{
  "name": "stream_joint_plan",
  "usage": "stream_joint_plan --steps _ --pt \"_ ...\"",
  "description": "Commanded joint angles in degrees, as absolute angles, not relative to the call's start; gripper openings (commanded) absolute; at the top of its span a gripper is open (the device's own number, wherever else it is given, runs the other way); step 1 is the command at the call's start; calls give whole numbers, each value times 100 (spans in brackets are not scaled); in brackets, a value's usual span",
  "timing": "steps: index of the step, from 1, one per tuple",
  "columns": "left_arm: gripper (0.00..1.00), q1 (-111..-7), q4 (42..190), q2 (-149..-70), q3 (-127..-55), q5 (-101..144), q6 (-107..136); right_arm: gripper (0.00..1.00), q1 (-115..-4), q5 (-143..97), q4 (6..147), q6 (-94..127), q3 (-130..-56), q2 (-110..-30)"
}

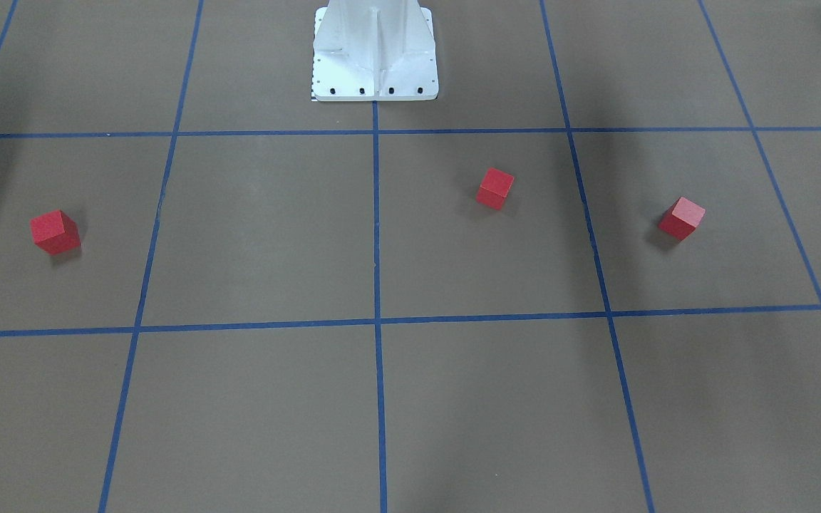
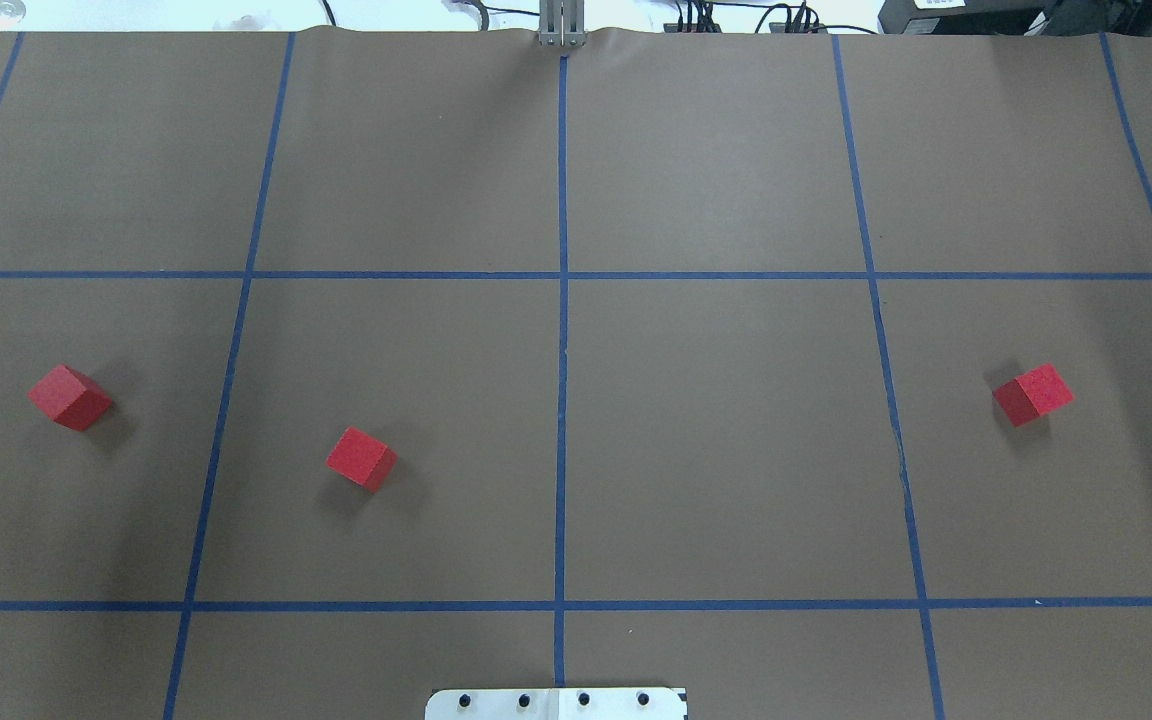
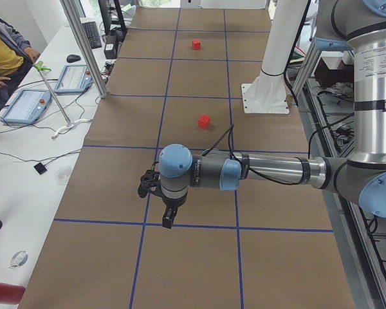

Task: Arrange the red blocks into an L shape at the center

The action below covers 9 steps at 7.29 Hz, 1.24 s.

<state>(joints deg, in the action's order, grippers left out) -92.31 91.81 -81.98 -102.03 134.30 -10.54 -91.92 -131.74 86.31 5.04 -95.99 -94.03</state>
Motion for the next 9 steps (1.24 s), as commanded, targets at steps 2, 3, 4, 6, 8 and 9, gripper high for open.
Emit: stream_joint_plan --steps 2,3,4,6,8,9 --pt "100 -9229 9176 -8095 -10310 13421 -1011 100 -9193 -13184 8605 492 -9633 -9378" --pt "100 -9229 9176 -8095 -10318 13412 -1019 100 -9193 -13192 8204 492 -9624 -9378" --pt "100 -9211 9176 -8121 -10318 13282 -1011 100 -9193 -13166 7661 510 -9554 -9404" --pt "100 -9211 9560 -8217 -10389 13228 -1011 99 -9185 -13184 7418 527 -9606 -9378" --pt "100 -9211 10620 -8427 -10284 13219 -1002 100 -9149 -13288 7287 554 -9597 -9044" --pt "100 -9202 11131 -8785 -9970 13236 -993 100 -9141 -13341 6956 554 -9485 -9061"
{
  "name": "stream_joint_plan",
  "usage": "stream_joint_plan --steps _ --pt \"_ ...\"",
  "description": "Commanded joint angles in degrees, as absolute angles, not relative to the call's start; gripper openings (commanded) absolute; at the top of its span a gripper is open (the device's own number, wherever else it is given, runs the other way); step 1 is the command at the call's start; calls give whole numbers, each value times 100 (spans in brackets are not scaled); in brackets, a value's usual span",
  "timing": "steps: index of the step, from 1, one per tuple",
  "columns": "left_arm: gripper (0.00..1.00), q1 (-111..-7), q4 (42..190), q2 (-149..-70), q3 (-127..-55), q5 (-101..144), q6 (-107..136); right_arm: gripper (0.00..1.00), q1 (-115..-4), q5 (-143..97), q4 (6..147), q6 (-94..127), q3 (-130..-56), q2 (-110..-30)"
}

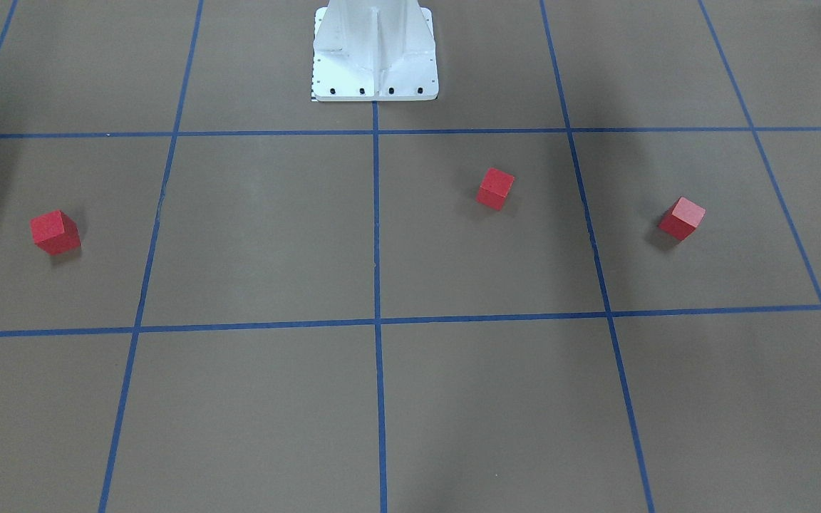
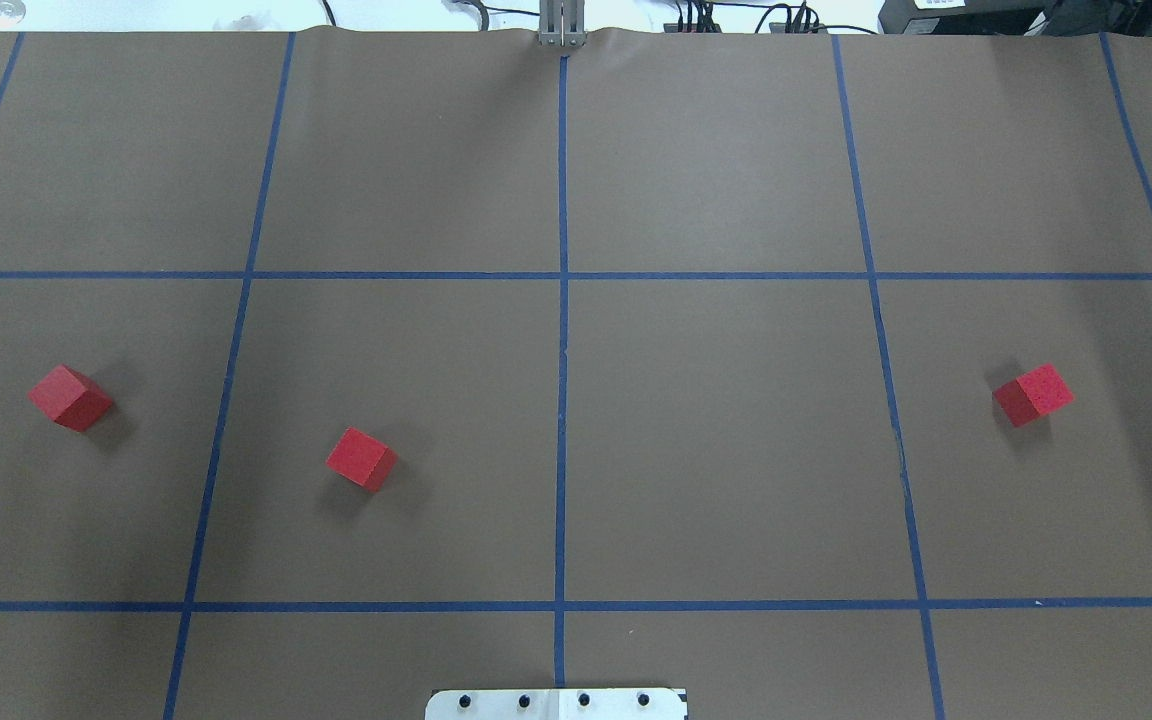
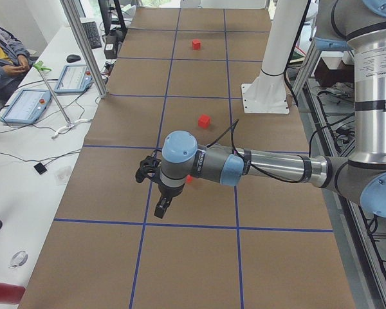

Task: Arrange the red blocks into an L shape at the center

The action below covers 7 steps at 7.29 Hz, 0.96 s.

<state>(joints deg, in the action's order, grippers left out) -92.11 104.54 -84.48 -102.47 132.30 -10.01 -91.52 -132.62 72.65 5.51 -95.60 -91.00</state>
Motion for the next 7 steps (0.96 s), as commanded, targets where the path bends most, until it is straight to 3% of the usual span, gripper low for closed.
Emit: stream_joint_plan --steps 1,7 --pt "100 -9202 11179 -9033 -9654 13271 -1002 100 -9132 -13438 6665 545 -9335 -9053" --pt "100 -9123 11874 -9035 -9422 13280 -1020 99 -6446 -13081 4809 3067 -9466 -9051"
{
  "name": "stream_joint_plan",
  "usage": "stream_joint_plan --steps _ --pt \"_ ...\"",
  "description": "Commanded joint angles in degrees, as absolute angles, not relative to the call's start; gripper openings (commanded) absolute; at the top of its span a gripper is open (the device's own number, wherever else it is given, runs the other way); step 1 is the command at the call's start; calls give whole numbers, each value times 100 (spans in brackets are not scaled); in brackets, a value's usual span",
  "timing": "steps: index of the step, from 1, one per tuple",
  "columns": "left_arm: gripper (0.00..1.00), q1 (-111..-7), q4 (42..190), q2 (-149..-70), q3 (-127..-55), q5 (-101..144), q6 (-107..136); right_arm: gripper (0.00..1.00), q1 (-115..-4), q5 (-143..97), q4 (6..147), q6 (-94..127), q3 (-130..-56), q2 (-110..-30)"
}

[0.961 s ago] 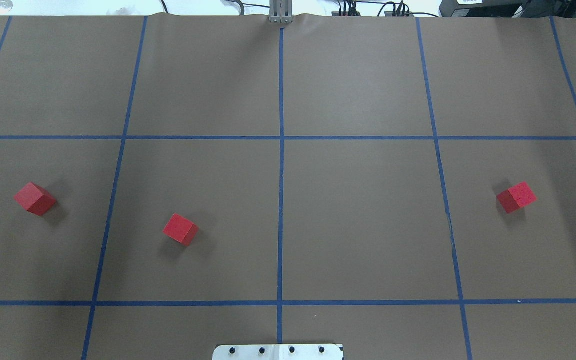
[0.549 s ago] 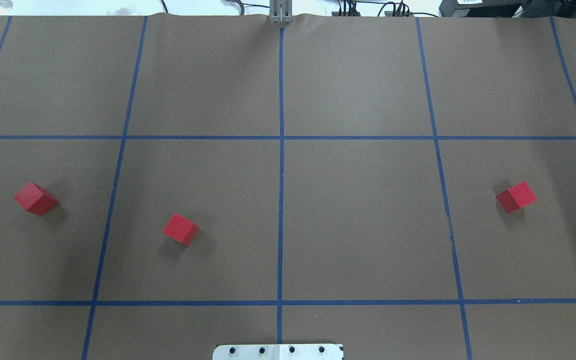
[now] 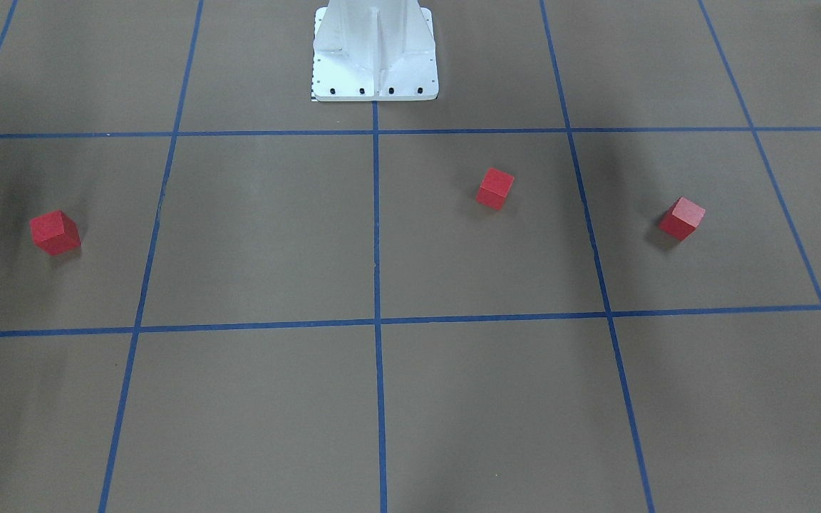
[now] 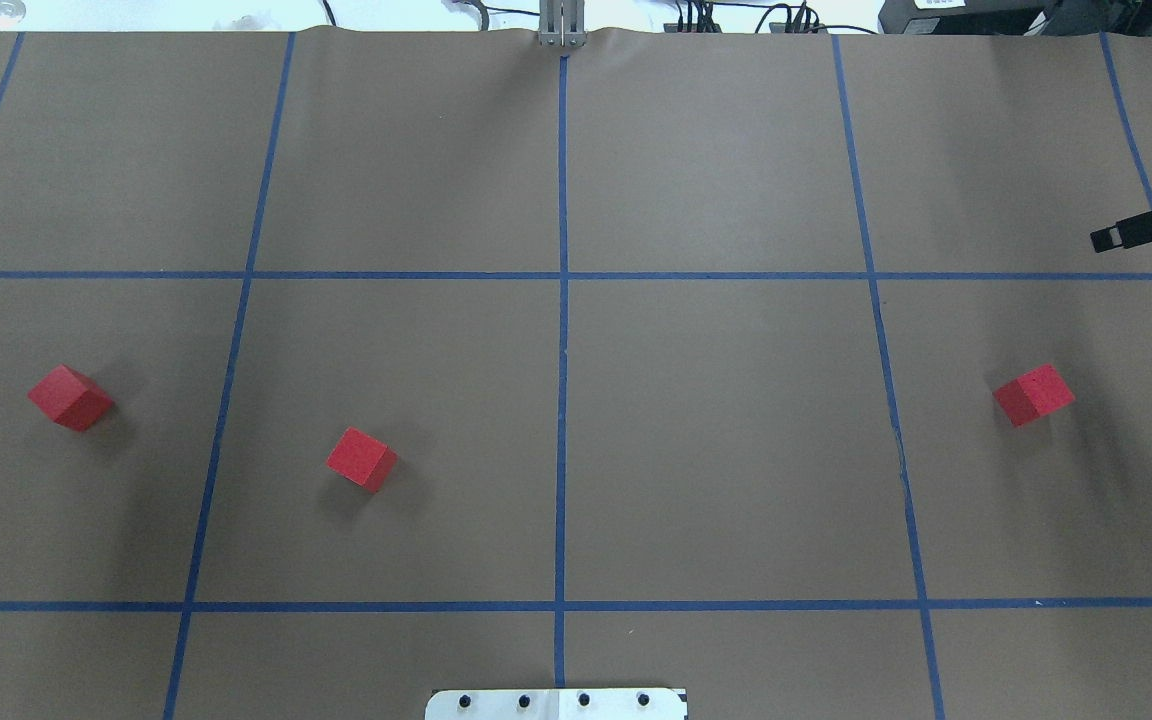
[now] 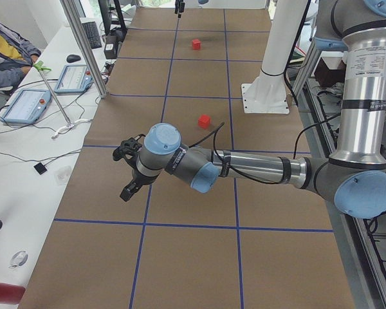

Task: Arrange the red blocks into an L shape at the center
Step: 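Reach the right gripper down and grasp the red cube farthest from the left arm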

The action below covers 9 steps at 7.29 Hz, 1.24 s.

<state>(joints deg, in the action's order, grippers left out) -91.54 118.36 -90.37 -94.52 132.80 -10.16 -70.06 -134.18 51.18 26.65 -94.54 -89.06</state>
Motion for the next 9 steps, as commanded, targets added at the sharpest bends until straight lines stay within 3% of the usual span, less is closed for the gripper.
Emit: stream_joint_plan --steps 1,4,6,9 --pt "100 -9106 11874 -9035 -9422 13280 -1011 99 -6242 -12835 4808 3076 -9466 -9148" --pt "100 -9044 11874 -9035 -9422 13280 -1011 99 -5881 -12762 4816 3276 -9632 -9649" --pt "100 -9035 11874 -9035 -9422 13280 -1011 99 -5250 -12018 4816 3989 -9729 -9659" --pt "100 -9035 11883 -9035 -9422 13280 -1011 99 -5151 -12015 4808 3973 -9721 -9738"
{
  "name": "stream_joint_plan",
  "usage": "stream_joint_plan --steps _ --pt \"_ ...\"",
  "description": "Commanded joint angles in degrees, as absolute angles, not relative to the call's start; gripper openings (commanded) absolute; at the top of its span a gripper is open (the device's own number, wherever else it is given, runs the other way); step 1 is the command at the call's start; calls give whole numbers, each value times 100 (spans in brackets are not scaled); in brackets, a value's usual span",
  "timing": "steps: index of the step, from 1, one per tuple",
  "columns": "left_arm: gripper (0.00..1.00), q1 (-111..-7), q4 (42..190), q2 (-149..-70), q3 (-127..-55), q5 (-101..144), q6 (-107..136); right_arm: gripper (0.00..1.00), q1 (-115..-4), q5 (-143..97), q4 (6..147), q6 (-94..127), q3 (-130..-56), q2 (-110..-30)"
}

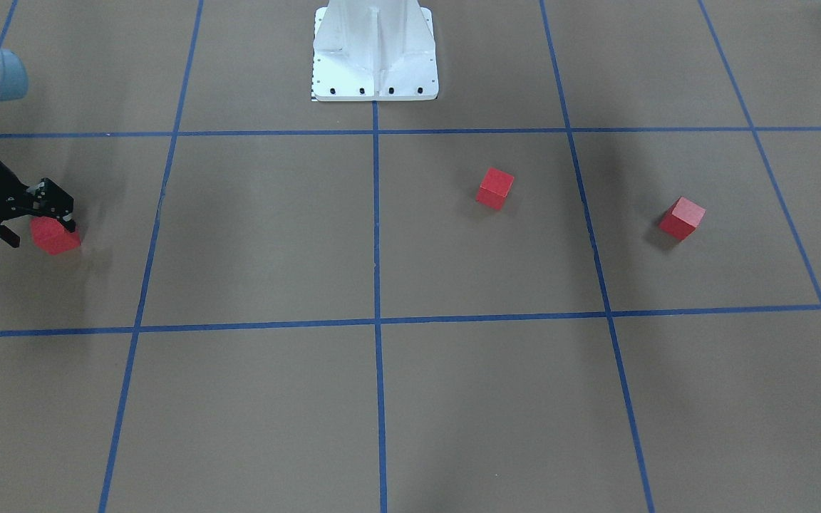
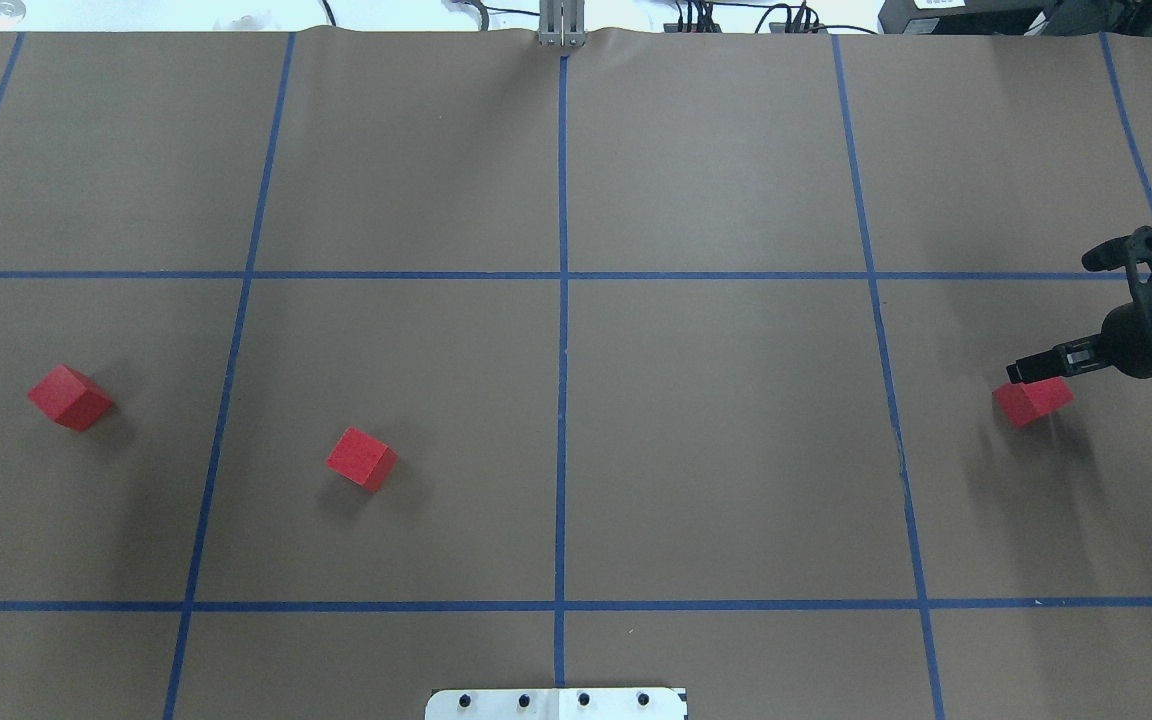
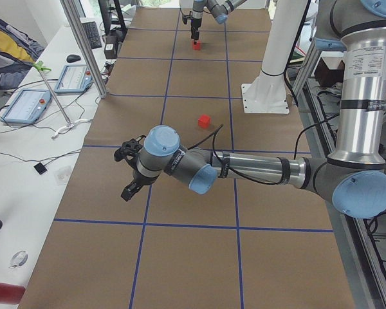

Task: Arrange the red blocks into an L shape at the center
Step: 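Reach the right gripper down and grasp the red cube farthest from the left arm, then carry the red cube with the right gripper to the table center and lower it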

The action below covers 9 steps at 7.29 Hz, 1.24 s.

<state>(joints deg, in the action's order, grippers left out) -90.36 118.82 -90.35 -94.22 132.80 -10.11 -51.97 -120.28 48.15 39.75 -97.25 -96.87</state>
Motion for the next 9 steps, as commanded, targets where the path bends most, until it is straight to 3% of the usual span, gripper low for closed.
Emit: stream_joint_plan --steps 1,3,4,5,7,9 --pt "100 -9035 11883 -9035 -9422 13280 -1011 74 -5098 -12015 4816 3929 -9721 -9773" --pt "100 -9035 11892 -9035 -9422 13280 -1011 6 -5010 -12006 4834 3920 -9738 -9756" --pt "100 -9035 11892 -9026 -9422 13280 -1011 0 -4992 -12049 5017 3981 -9991 -9678" --pt "100 -9035 11892 -9026 -9422 13280 -1002 0 -5079 -12032 6150 3990 -10359 -9085" --pt "100 -9035 11883 -9026 -9396 13280 -1002 0 -4976 -11884 7973 4425 -10520 -7636" --pt "100 -9035 11883 -9035 -9334 13280 -1002 0 -4004 -11168 9187 6100 -10329 -6055"
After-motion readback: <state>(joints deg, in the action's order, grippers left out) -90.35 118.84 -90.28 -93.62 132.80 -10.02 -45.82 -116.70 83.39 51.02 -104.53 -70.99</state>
